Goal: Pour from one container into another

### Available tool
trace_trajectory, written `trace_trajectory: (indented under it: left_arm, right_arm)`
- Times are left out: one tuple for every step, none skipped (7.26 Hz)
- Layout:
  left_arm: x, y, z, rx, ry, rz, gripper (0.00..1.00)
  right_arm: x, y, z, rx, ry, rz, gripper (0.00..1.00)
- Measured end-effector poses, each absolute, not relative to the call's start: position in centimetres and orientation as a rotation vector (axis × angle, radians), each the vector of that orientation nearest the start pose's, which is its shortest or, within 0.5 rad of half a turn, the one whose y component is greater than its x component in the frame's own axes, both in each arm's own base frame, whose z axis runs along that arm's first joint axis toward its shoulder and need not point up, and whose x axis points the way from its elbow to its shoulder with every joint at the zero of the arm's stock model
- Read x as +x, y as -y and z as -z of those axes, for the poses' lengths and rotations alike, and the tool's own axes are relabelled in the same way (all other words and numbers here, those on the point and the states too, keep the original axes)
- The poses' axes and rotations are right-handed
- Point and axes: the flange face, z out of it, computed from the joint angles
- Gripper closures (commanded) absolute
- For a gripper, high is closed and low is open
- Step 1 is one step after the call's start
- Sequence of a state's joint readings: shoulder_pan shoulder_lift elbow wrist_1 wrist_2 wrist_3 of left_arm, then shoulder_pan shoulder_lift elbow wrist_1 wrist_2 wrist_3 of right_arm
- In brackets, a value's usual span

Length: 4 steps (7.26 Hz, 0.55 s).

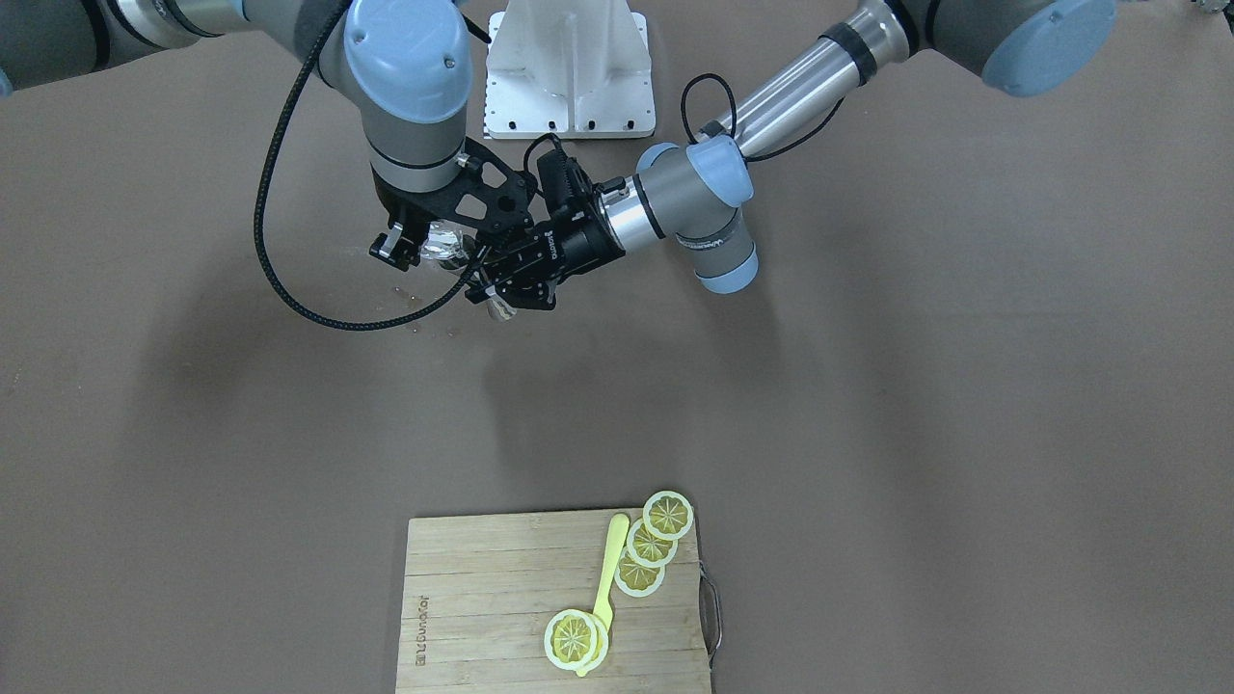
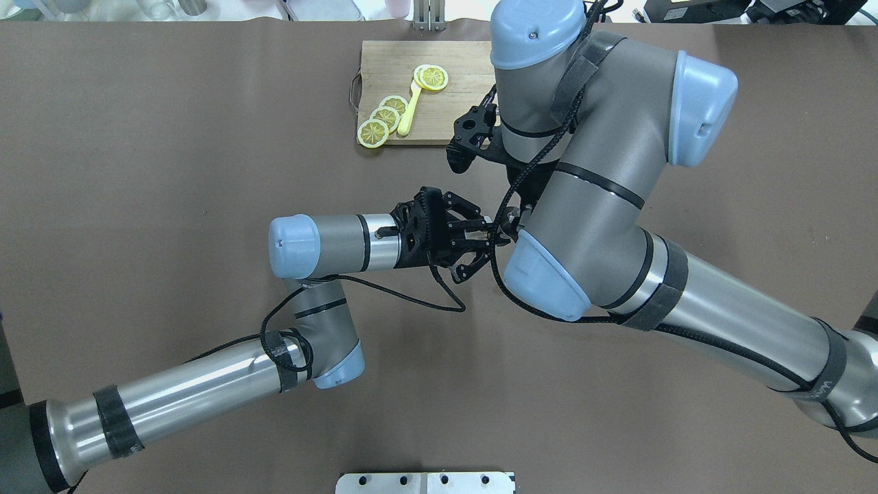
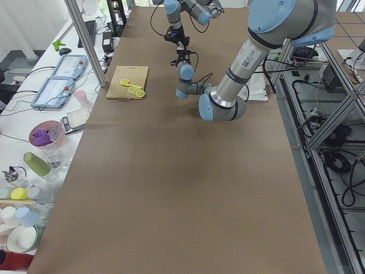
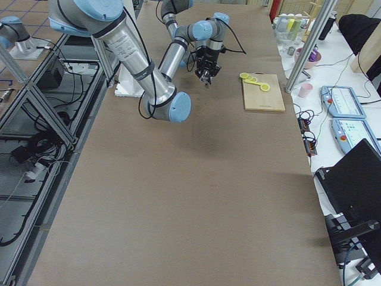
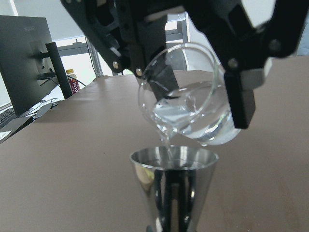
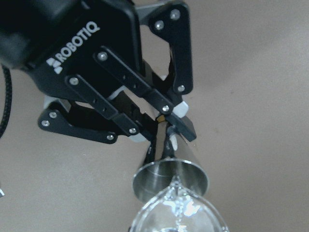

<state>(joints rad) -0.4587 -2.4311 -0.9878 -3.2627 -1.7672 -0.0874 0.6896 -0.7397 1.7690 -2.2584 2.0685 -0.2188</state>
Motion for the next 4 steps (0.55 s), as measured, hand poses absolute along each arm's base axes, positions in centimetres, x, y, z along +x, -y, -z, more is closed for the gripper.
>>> trace_trajectory:
  left_arm:
    - [62.3,43.4,-20.2,1.624,-1.274,-0.847,1.00]
    - [62.3,43.4,-20.2,1.624,-1.274,-0.847,1.00]
    - [62.3,43.4,-20.2,1.624,-1.274,-0.847,1.00]
    - [62.3,43.4,-20.2,1.624,-1.275,-0.848,1.00]
  right_arm:
    - [-43.5,47.2,-16.0,0.169,0.608,1.153,1.00]
    - [-42.8,46.9,-15.7,0.180,0.611,1.152,1.00]
    - [-41.8,46.4,-15.5,0.196,0.615,1.151,1.00]
    - [-40.8,45.8,-15.4,0.213,0.620,1.148,1.00]
